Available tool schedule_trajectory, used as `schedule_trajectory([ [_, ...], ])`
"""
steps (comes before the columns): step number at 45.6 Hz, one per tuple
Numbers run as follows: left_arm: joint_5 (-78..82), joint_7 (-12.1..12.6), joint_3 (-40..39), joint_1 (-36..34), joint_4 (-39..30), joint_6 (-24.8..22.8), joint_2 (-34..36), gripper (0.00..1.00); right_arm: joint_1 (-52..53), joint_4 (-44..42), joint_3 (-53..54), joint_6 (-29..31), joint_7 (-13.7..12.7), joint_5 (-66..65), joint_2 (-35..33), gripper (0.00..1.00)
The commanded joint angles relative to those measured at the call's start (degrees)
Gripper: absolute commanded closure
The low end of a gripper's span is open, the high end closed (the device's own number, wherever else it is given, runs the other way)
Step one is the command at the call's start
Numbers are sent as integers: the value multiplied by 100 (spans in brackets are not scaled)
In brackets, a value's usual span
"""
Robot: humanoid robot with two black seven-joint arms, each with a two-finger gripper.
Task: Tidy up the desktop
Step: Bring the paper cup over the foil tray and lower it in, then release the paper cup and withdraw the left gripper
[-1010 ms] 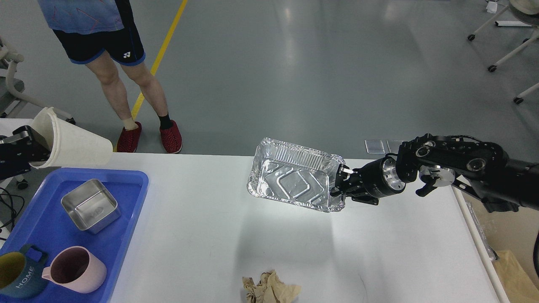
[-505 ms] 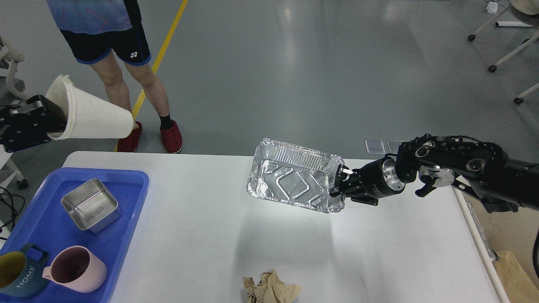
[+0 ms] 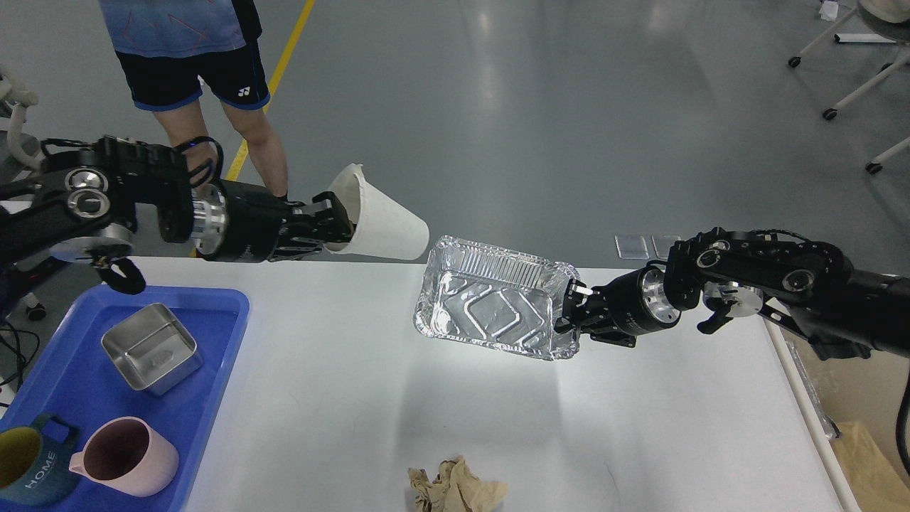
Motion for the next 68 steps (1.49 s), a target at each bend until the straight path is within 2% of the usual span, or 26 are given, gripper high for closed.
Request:
schedule_trajectory([
  [1,244,-8,124,25,303,3,-651,98,-9,0,8,-17,0,-21,29,100],
  [10,587,-26,291,69,918,21,-1592,98,-9,0,61,-26,0,-21,117,100],
  [21,764,-96,291,113,2157,12,-2664,98,-9,0,79,-26,0,-21,108,100],
  [30,763,-105,291,122,2342,21,-2946,94,-18,9,87,-18,0,-21,91,100],
  [33,763,-114,291,130,2403,38,-2964,87,-18,9,87,-26,0,-21,91,100],
  [38,746,-114,274,130,2518,82,-3069,68,-18,0,96,-26,0,-21,117,100],
  [46,667,-114,247,139,2562,82,-3078,48,-18,9,158,-26,0,-21,117,100],
  [47,658,-114,221,139,2562,91,-3078,41,-18,9,158,-26,0,-21,117,100],
  [51,649,-114,203,148,2562,108,-3096,29,-18,9,158,-26,0,-21,108,100],
  [62,360,-114,-51,95,2527,214,-2947,6,-27,9,158,-26,0,-21,99,100],
  [68,236,-166,-271,42,2378,144,-2332,4,-44,9,158,-26,0,-21,91,100],
])
